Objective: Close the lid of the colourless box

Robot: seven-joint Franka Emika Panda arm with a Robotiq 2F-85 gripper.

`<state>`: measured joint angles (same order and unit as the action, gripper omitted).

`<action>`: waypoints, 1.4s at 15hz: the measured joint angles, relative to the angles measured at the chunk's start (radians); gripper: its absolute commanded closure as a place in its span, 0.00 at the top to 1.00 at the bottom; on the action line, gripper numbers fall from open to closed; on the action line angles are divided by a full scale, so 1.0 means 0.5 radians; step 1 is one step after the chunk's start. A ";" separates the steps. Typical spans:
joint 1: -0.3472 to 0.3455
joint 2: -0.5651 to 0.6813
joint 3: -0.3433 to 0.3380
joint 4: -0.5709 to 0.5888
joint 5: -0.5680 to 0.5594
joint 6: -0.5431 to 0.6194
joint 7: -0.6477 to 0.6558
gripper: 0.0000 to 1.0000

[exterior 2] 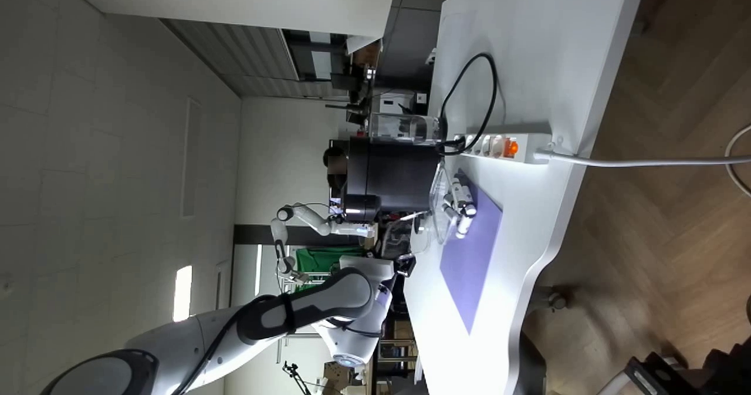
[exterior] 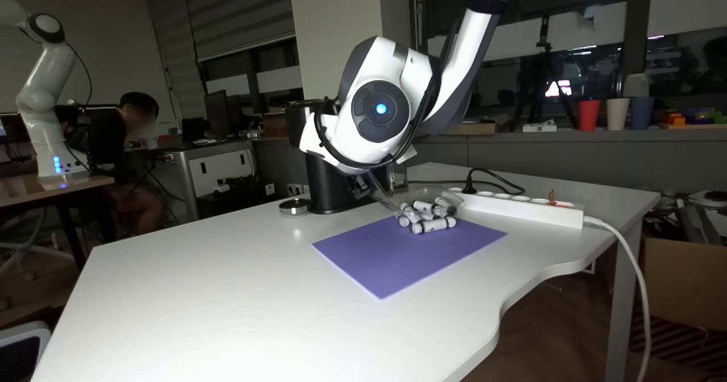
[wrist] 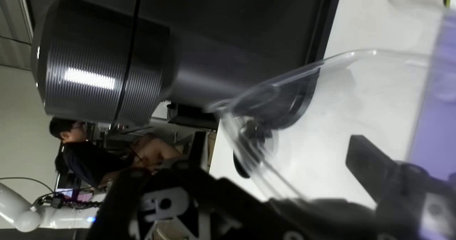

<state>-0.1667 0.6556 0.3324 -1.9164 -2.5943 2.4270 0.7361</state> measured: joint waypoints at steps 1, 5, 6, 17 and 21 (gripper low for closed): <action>-0.006 -0.020 -0.049 -0.002 0.008 0.012 0.000 1.00; -0.035 -0.147 -0.228 -0.008 0.202 0.134 -0.089 1.00; -0.041 -0.192 -0.270 -0.014 0.294 0.180 -0.151 1.00; -0.297 -0.616 -0.652 -0.203 2.029 0.989 -1.466 1.00; -0.636 -0.624 -0.326 -0.333 2.788 0.760 -1.964 1.00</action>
<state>-0.4845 0.3434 0.1697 -2.0831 -1.2003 2.8069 -0.2461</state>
